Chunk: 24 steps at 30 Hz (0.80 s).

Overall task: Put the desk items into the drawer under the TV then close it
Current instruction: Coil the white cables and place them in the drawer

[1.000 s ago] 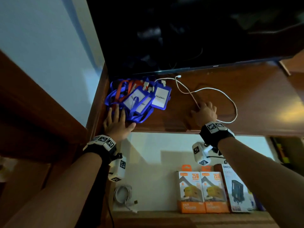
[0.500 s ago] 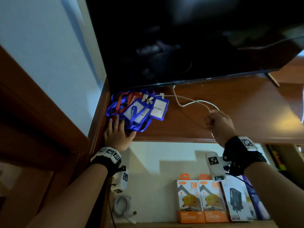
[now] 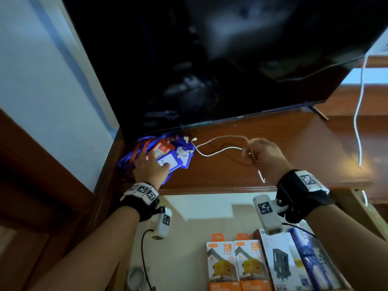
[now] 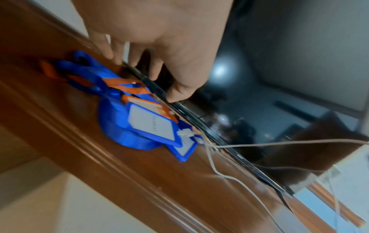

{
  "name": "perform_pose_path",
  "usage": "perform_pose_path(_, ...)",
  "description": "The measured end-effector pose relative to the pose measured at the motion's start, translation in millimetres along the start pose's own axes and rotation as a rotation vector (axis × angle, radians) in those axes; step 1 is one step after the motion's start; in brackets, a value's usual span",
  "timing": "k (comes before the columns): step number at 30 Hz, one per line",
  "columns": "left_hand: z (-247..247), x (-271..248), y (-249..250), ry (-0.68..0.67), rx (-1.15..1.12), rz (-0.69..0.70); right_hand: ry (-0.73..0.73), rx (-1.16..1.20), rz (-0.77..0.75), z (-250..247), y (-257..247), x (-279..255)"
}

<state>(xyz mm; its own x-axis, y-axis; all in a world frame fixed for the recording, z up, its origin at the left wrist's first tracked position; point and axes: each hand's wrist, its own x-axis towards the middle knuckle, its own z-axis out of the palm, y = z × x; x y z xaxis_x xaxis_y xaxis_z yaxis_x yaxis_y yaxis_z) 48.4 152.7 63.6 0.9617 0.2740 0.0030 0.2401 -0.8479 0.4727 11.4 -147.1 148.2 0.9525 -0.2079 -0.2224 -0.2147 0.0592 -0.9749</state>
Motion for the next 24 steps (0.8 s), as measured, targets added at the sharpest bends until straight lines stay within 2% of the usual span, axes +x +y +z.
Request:
perform_pose_path(4,20,16,30,-0.152,-0.040,0.310,-0.027,-0.205,0.111,8,22,-3)
perform_pose_path(8,34,41,43,-0.330,0.100,0.377,-0.039,-0.423,0.167,14,38,-5)
perform_pose_path(10,40,52,47,-0.354,0.181,0.396,-0.086,-0.481,0.200,16,41,-6)
perform_pose_path(16,52,63,48,-0.275,0.325,0.488,-0.126,-0.438,0.359,26,52,-10)
perform_pose_path(21,53,59,42,-0.168,0.198,0.523,-0.088,-0.399,0.346,33,58,-5)
perform_pose_path(24,51,63,35,-0.131,0.170,0.598,-0.042,-0.275,0.312,38,49,-6)
